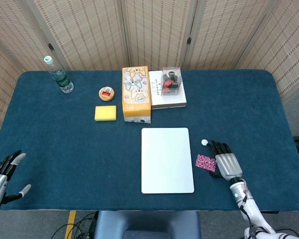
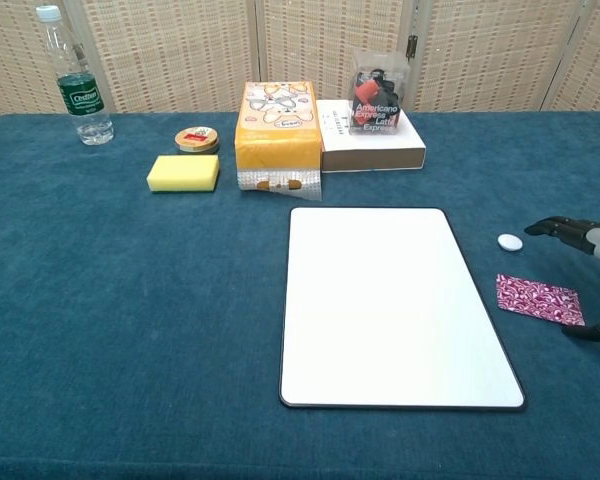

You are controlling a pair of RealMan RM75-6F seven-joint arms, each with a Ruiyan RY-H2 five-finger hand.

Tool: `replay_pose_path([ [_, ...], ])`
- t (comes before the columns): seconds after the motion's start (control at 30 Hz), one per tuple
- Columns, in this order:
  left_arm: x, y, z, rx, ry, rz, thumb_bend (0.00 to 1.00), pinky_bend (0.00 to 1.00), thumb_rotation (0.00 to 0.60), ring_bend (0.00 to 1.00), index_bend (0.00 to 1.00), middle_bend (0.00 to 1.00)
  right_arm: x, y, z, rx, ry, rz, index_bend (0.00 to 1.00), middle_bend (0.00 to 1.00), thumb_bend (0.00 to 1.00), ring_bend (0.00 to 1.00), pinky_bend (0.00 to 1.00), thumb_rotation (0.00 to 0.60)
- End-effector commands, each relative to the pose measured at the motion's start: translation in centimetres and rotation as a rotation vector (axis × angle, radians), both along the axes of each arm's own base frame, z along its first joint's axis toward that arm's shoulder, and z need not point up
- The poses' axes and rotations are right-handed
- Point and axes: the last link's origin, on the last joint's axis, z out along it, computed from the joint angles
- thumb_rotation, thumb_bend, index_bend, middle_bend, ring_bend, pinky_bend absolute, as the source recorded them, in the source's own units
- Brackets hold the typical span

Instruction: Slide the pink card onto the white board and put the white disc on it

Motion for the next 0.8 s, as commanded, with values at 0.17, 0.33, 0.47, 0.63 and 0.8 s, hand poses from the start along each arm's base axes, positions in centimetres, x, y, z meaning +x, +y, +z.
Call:
replay_pose_path([
  [0.17, 0.0, 0.2, -0.3, -0.005, 0.012, 0.007, 0.29, 0.22, 0.6, 0.11, 0.0, 0.07, -0.7, -1.7, 1.3, -0.042, 0.005, -0.019, 0.02, 0.01, 0.13, 0.0, 0.0, 0.6],
  [0.33, 0.0, 0.2, -0.4, -0.003, 0.017, 0.011, 0.29, 0.22, 0.6, 0.11, 0.0, 0.07, -0.8, -2.1, 2.1, 0.005, -0.031, -0.035, 0.02, 0.01, 0.13, 0.0, 0.0, 0.6],
  [0.47, 0.1, 0.2, -0.5, -0.004, 0.016, 0.009, 0.29, 0.22, 0.6, 0.11, 0.0, 0.07, -0.4, -1.7, 2.7, 0.062, -0.049, -0.019, 0.02, 0.01, 0.13, 0.0, 0.0, 0.6],
  [0.63, 0.2, 0.1, -0.5, -0.006, 0.01, 0.004, 0.29, 0.22, 0.6, 0.11, 0.0, 0.07, 0.7, -1.8, 3.5, 0.123, -0.019, 0.035, 0.12, 0.03, 0.13, 0.0, 0.0, 0.6],
  [0.8, 0.2, 0.0, -0.2, 0.0, 0.001, 0.001, 0.29, 0.22, 0.6, 0.11, 0.0, 0.07, 2.0, -2.0, 3.9, 0.168, 0.043, 0.084, 0.2, 0.04, 0.13, 0.0, 0.0, 0.6],
])
